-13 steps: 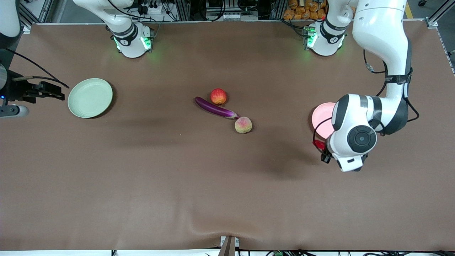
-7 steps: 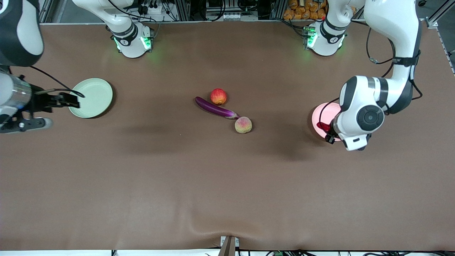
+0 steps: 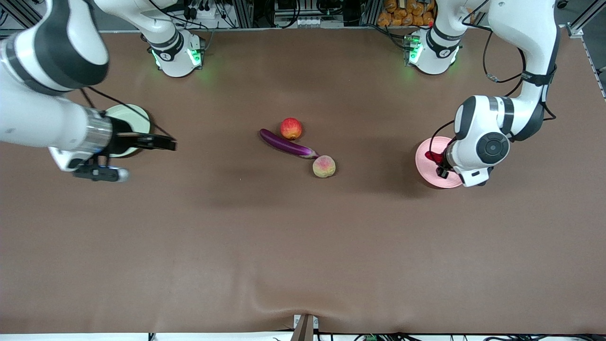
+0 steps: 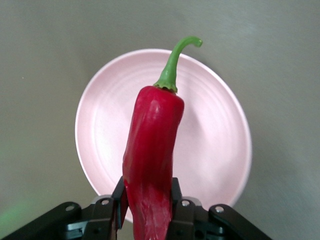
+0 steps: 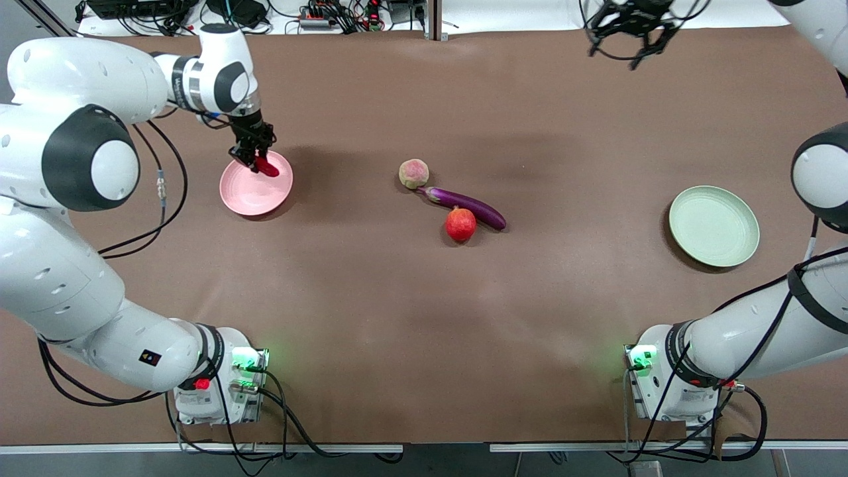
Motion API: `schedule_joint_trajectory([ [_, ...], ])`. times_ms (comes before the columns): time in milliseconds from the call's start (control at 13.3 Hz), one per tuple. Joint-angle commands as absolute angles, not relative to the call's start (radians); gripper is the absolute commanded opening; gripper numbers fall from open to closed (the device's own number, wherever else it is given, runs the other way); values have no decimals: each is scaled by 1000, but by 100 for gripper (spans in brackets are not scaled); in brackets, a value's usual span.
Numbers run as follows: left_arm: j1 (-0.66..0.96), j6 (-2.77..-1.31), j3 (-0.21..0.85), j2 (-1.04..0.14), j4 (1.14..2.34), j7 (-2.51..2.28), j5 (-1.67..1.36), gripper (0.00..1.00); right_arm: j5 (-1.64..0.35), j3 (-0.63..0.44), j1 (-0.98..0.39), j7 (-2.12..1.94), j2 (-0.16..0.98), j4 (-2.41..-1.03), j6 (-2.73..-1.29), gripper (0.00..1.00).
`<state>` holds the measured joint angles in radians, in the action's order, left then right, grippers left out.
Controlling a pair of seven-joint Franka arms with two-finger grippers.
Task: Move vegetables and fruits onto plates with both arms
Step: 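Release the pepper on the pink plate while the right gripper grasps the peach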
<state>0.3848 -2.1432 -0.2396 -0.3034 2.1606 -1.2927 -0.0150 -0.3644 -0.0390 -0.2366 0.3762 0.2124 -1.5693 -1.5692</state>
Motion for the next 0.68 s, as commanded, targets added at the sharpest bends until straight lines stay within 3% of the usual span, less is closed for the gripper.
schedule_joint_trajectory([
  [0, 350, -2171, -232, -294, 2197, -1304, 46, 0, -419, -48, -380, 626, 270, -1552, -1665, 100],
  [300, 357, -2166, -229, -334, 2224, -1321, 48, 0, -422, -48, -618, 1065, 406, -1546, -1989, 100],
  [375, 359, -2161, -229, -339, 2224, -1321, 49, 38, -423, -48, -653, 1150, 440, -1546, -2059, 100],
  [450, 360, -2161, -229, -345, 2223, -1321, 49, 99, -422, -48, -702, 1229, 480, -1545, -2132, 100],
  [601, 382, -2148, -229, -345, 2209, -1325, 52, 100, -416, -48, -780, 1320, 555, -1543, -2260, 100],
])
